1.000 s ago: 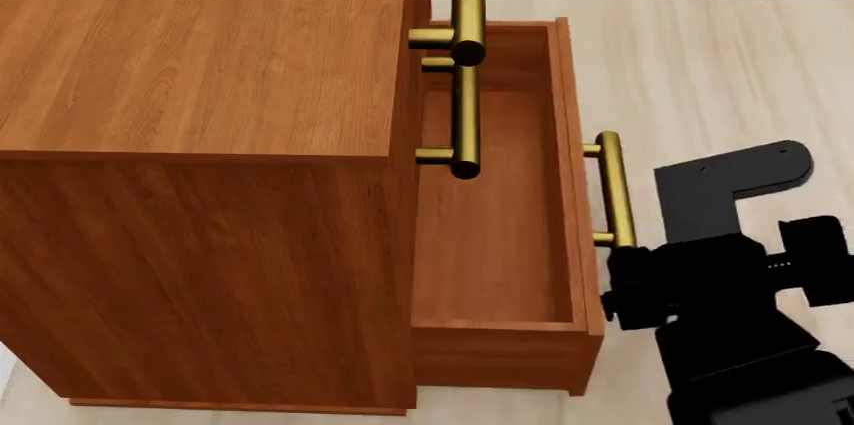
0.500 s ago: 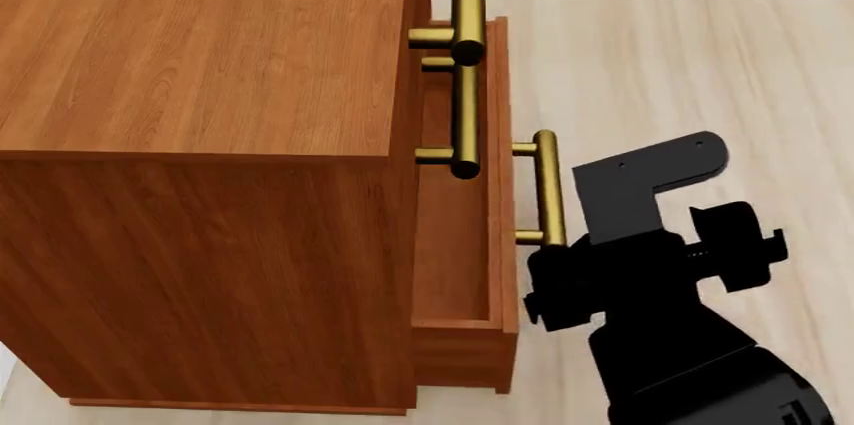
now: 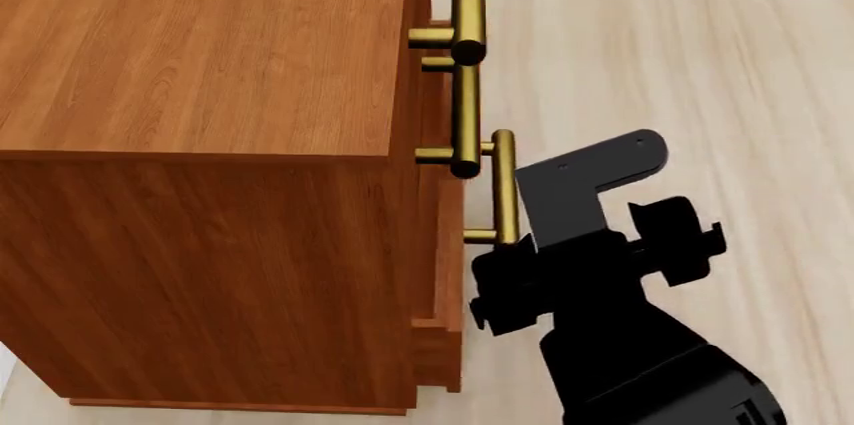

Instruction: Close the bottom drawer of the cabinet and open the top drawer.

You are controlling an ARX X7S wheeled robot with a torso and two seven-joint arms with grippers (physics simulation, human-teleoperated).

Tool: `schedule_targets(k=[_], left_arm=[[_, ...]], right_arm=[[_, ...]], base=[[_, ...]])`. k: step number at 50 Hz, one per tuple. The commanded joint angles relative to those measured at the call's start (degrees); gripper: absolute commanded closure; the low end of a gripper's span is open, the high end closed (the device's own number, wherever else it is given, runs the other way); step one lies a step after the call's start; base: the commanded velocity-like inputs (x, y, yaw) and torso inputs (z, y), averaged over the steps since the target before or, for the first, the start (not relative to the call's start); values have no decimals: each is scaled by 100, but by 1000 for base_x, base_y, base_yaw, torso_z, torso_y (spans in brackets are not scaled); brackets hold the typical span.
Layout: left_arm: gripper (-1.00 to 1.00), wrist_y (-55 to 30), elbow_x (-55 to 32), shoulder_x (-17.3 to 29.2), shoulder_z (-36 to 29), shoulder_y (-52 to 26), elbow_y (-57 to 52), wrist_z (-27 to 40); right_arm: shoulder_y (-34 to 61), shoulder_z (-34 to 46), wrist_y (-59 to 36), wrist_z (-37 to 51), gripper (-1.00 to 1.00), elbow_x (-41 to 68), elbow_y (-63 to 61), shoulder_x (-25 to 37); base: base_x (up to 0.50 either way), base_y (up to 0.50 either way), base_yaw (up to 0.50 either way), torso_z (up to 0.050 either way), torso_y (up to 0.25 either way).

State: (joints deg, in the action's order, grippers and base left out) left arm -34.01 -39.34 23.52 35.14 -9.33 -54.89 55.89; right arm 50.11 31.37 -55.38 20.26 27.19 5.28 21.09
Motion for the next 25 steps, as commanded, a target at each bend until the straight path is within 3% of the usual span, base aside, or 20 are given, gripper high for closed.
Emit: schedule_targets(k=[1,4,7,18,19,23,25], left_arm=[[-100,180,100,-72,-37,127,40,-71],[-100,498,342,-244,-111,329,136,-261],[-100,65,-11,28,-25,22,32,32],[-100,72,-56,60,-24,13,36,64],[-100,464,281,-161,-129,281,143,-180],[-100,633,402,-248,-178,372,205,-271],[-100,164,24,37,-74,74,52,45]], right_arm=[[-53,109,38,-74,-100,222,-129,-167],[-75,146,58,-98,-100,230,-135,-193],[-100,151,85,-147,-100,275,-117,-237],[-142,184,195,-548,-100,548,15,-419],[-141,257,249,-626,-100,528,4,-415],[-159,177,369,-882,-100,702,64,-436],[-146,75,410,-928,-100,781,165,-470]], base=[[0,0,0,0,0],[0,0,0,0,0],[0,0,0,0,0],[0,0,0,0,0],[0,0,0,0,0],[0,0,1,0,0],[0,0,1,0,0]])
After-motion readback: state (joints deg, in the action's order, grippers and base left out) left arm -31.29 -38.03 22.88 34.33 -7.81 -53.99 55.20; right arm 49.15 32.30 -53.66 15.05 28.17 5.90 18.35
